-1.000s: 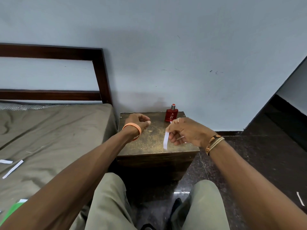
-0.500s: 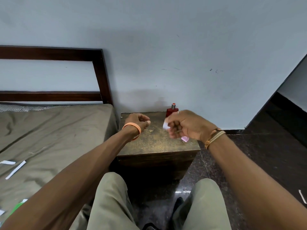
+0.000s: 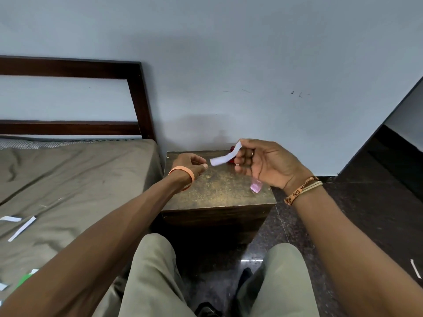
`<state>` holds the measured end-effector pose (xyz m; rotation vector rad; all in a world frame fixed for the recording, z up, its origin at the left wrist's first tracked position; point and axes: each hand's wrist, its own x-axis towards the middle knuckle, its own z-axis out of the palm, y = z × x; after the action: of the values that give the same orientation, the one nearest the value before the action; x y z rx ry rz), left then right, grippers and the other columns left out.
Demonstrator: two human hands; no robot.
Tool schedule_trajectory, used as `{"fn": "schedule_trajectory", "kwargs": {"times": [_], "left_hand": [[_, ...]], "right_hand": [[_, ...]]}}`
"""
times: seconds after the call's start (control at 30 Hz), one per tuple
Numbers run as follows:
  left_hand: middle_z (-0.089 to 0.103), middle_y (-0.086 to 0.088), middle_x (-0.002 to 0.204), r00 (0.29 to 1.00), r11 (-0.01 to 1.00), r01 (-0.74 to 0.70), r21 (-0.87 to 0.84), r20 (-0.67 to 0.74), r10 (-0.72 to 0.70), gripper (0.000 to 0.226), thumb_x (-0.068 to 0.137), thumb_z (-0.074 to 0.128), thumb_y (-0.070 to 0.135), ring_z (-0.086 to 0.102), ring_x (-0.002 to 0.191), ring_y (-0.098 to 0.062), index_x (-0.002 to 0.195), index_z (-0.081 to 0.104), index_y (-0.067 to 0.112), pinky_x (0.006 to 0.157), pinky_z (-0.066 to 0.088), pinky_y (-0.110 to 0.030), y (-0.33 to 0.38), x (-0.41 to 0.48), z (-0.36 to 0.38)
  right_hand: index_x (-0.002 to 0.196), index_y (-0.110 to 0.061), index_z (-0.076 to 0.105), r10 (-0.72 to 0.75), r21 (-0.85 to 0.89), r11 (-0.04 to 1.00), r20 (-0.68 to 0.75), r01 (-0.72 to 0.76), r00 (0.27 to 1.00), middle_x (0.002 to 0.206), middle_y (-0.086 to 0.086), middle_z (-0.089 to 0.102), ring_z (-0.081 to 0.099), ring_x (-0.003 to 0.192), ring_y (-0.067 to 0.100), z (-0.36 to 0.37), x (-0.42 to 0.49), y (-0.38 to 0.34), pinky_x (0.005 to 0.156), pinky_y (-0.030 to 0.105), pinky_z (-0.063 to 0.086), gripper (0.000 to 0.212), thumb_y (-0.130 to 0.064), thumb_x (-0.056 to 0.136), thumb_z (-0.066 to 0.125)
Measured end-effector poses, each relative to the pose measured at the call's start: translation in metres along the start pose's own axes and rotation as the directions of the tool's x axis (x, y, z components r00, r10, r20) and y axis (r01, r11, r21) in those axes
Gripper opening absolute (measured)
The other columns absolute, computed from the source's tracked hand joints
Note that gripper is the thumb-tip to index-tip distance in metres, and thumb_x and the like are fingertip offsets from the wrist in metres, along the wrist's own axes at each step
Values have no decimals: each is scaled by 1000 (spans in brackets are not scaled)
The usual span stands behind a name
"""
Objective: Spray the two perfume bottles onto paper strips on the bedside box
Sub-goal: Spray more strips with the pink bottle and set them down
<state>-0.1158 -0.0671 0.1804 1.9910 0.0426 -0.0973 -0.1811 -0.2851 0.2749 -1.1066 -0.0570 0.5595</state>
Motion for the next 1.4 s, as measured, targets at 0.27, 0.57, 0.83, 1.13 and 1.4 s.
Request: {"fn": "schedule_trajectory", "kwargs": {"times": [0.27,0.57,0.83,1.13,1.4], "left_hand": [[68,-2,75,999,1000,23,-9,27,-23,11,81,72,12,65,67,-15,79,66,20,55,51,-24,-9,3,3],[70,-6,83,997,999,52,-2,61,-52,8,82,73,13,67,73,-18,86,67,16,59,53,-27,-28,6,8],[72,-10,87,981,986,135,-94,151,-119,8,83,72,16,68,75,-18,89,68,14,67,57,-31,-40,15,15],[69,-7,78,980,984,170,-57,118,-163,8,85,69,12,65,67,-13,93,69,9,59,54,-24,-79,55,18],[65,-5,70,976,972,220,-86,20,-219,8,83,70,5,64,67,-20,83,67,13,77,59,-42,-120,119,17]], "right_hand": [[93,-6,71,96,-96,991,26,-93,995,82,10,68,66,75,20,-4,4,9,73,35,58,13,-16,89,65],[91,-8,74,173,-302,934,-77,-188,982,86,11,70,67,77,19,-17,18,33,72,33,59,13,-21,90,69],[85,-8,71,-96,-786,561,-373,-259,923,82,12,72,61,70,13,-32,54,73,70,31,56,13,-15,94,64],[88,-7,70,-77,-847,466,-328,-257,942,81,6,68,59,73,17,-52,137,94,75,42,54,17,-20,95,62],[84,-9,67,198,-830,408,-325,-379,925,81,7,68,58,72,17,-80,225,113,64,32,48,16,-15,96,58]]}}
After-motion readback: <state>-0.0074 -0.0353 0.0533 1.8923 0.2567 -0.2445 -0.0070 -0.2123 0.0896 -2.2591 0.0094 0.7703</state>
